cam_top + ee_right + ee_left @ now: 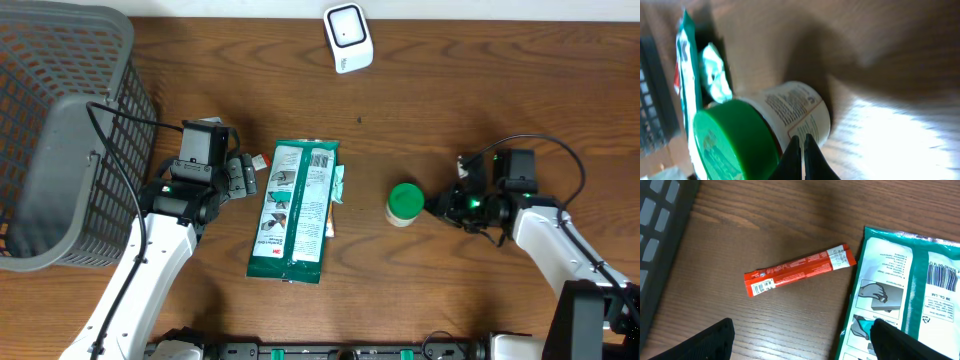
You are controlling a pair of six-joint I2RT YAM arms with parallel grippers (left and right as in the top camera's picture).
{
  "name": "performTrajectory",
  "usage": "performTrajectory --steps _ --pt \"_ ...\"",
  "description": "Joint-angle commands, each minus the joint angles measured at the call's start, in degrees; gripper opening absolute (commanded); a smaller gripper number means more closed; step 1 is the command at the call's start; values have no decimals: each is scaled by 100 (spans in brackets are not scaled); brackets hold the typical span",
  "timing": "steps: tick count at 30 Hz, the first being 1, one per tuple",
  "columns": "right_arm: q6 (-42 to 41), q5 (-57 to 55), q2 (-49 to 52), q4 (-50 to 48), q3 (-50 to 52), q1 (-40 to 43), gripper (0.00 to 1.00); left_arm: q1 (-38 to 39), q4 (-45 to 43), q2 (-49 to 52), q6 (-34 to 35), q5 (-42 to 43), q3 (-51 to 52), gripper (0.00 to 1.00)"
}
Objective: Scan the item barcode
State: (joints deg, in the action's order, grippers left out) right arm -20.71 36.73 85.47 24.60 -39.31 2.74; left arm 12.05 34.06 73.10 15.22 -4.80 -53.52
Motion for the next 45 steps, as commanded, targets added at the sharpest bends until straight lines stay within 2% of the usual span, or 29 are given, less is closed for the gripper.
performTrajectory --steps 1,7,11,14,18,26,33,38,45 --pt "-302 284 4 -4 70 -212 1 -26 -2 24 31 -15 -109 88" --pt "-348 317 -9 -778 50 -125 1 -26 -2 24 31 -15 -109 88" --pt "-542 -68 -7 -1388 52 -92 1 -26 -2 24 31 -15 -109 88" --pt "-564 -127 -7 -1532 52 -138 1 -26 -2 24 31 -15 -109 88" --pt "-544 197 -7 -1379 55 -308 1 -26 -2 24 33 -15 -109 88" --pt "-240 1902 -9 -656 55 -372 1 -26 -2 24 33 -15 -109 88" --pt "-44 1910 -9 348 55 -398 1 -26 -2 24 33 -15 -109 88" --pt "208 1910 -48 444 50 -498 2 -26 -2 22 33 -15 -109 88" --pt "48 942 -605 468 -186 -520 1 -26 -2 24 33 -15 -109 88"
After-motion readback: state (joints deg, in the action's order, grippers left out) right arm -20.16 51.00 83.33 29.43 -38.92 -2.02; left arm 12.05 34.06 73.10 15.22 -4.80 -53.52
